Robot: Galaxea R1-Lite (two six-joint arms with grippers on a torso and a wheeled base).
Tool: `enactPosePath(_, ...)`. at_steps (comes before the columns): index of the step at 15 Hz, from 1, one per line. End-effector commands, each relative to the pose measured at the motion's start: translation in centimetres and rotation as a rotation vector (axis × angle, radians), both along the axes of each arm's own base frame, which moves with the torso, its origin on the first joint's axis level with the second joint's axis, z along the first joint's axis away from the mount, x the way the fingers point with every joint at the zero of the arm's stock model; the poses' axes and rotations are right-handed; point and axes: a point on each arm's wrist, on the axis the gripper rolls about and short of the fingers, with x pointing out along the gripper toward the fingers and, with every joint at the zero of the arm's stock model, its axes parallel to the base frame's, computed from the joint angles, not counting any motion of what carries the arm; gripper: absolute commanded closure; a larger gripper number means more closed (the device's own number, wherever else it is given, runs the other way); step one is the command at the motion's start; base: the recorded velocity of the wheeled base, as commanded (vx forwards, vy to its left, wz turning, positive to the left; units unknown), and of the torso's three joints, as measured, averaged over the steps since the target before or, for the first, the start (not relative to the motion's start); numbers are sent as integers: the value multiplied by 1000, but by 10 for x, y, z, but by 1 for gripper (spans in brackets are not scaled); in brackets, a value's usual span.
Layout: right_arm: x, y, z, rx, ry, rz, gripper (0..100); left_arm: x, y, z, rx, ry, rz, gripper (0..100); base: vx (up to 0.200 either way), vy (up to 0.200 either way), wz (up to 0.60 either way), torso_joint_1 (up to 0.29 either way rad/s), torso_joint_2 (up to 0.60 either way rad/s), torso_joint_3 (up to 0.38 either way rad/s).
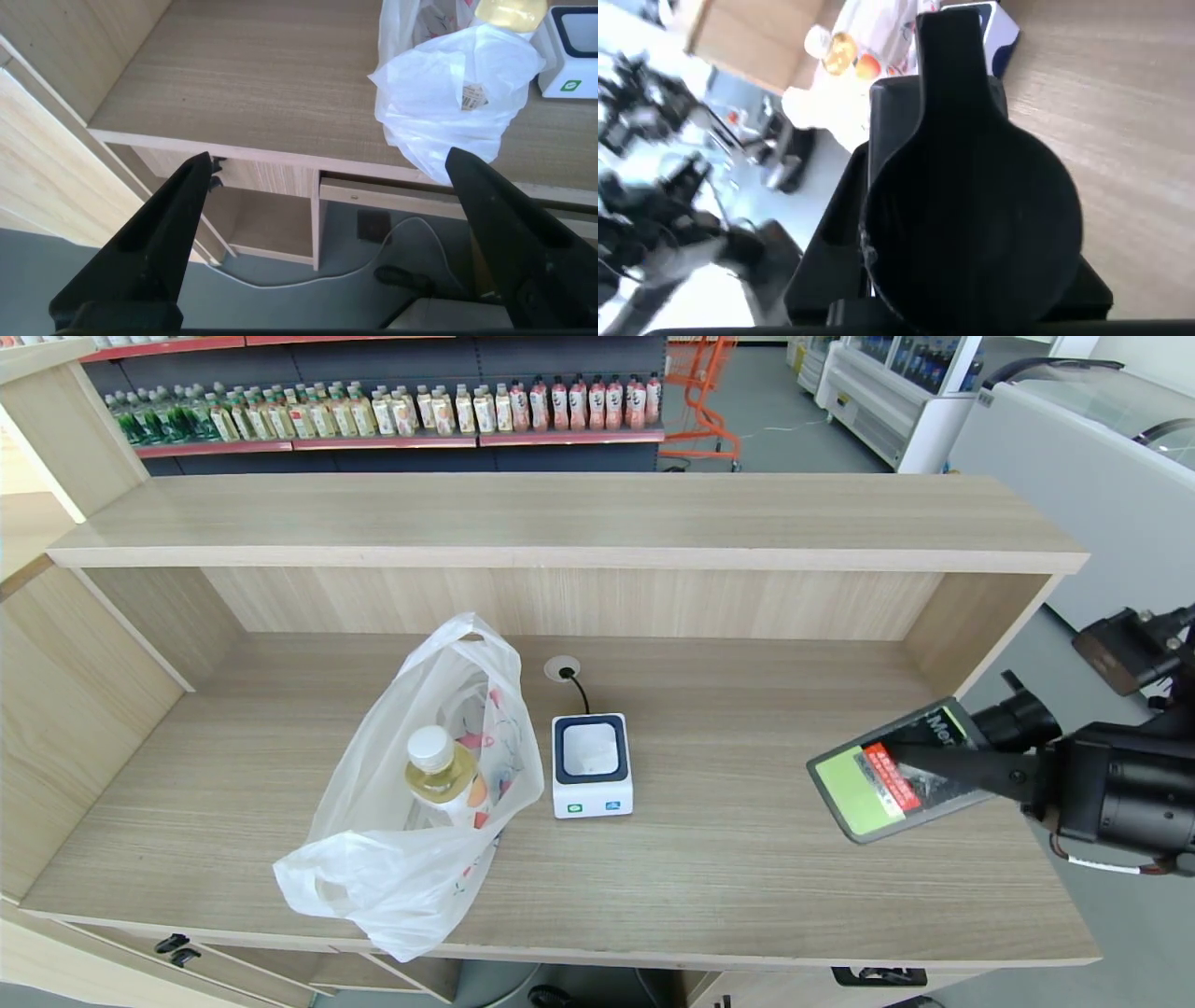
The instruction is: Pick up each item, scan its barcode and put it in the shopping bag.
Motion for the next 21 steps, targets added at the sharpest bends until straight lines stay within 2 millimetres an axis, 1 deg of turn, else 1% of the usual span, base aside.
enactPosePath(1,12,9,12,104,98,-79,100,0,0,0,0,0,0,0,0,0,0,0,0,0)
enactPosePath(3,12,7,7,108,127,-91,100,0,0,0,0,0,0,0,0,0,0,0,0,0)
enactPosePath(7,8,7,5,106,132,-89,100,0,0,0,2,2,0,0,0,0,0,0,0,0)
enactPosePath(13,9,7,-1,101,157,-86,100,0,0,0,3,0,0,0,0,0,0,0,0,0)
enactPosePath(19,7,6,-1,100,151,-92,100,0,0,0,2,2,0,0,0,200,0,5,2,-2)
enactPosePath(21,10,6,-2,98,160,-94,100,0,0,0,2,2,0,0,0,200,0,-5,-3,12)
